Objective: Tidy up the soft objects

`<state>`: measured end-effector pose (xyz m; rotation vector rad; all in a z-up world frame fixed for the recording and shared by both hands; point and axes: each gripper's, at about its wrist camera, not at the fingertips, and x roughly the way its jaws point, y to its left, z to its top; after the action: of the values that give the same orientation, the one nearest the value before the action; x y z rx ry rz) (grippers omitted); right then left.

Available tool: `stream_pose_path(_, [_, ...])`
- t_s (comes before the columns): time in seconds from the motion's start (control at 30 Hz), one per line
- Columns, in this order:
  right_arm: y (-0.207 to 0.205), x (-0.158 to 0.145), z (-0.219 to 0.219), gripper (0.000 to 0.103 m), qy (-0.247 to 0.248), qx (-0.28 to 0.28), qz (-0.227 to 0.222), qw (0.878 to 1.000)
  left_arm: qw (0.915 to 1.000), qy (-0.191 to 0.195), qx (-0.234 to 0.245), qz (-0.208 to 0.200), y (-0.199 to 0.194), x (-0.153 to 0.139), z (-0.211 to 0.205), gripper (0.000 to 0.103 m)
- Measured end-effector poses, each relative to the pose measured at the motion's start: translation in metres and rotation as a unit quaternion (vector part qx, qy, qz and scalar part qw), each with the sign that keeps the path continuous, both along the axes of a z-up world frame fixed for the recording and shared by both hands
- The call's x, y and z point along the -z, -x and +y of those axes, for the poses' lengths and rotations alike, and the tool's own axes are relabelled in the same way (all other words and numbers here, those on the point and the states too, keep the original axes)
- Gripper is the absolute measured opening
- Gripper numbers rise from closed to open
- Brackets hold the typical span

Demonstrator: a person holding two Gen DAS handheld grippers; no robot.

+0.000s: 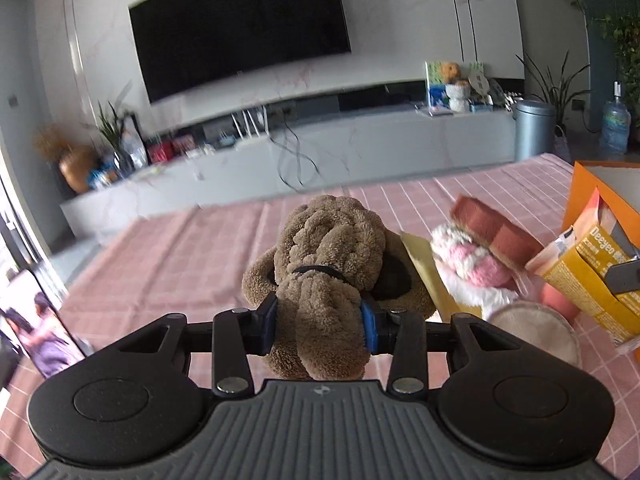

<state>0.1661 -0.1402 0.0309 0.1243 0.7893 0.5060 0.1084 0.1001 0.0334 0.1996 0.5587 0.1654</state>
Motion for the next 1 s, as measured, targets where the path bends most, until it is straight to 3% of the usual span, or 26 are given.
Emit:
stream_pose_path(0.07, [0.007, -0.007, -0.003, 0.03, -0.003, 0.002, -0.009, 1.0, 0.9997, -0.016, 0.008, -0.019, 0.006, -0.011, -0.007, 0.046])
stream_pose_path(0.17, [0.021, -0.017, -0.01, 0.03, -0.009, 0.004, -0.024, 1.0, 0.9989, 0.029, 0.015, -0.034, 0.013, -0.027, -0.011, 0.046])
stream_pose_path(0.3, [0.037, -0.032, -0.022, 0.03, -0.012, 0.012, -0.046, 0.999, 0.9975, 0.031, 0.029, -0.057, 0.026, -0.044, -0.029, 0.046])
stream_pose_path(0.5, [0.05, -0.054, -0.051, 0.03, -0.012, 0.032, -0.074, 0.997, 0.9906, 0.081, 0.09, -0.064, 0.036, -0.063, -0.061, 0.046])
stream_pose_path(0.73, [0.059, -0.073, -0.097, 0.03, 0.013, 0.077, -0.086, 0.993, 0.9722, 0.152, 0.175, -0.031, 0.015, -0.078, -0.107, 0.046])
stream_pose_path(1.0, [0.052, -0.061, -0.168, 0.03, 0.045, 0.144, -0.045, 0.987, 0.9423, 0.22, 0.244, 0.064, -0.04, -0.062, -0.17, 0.046])
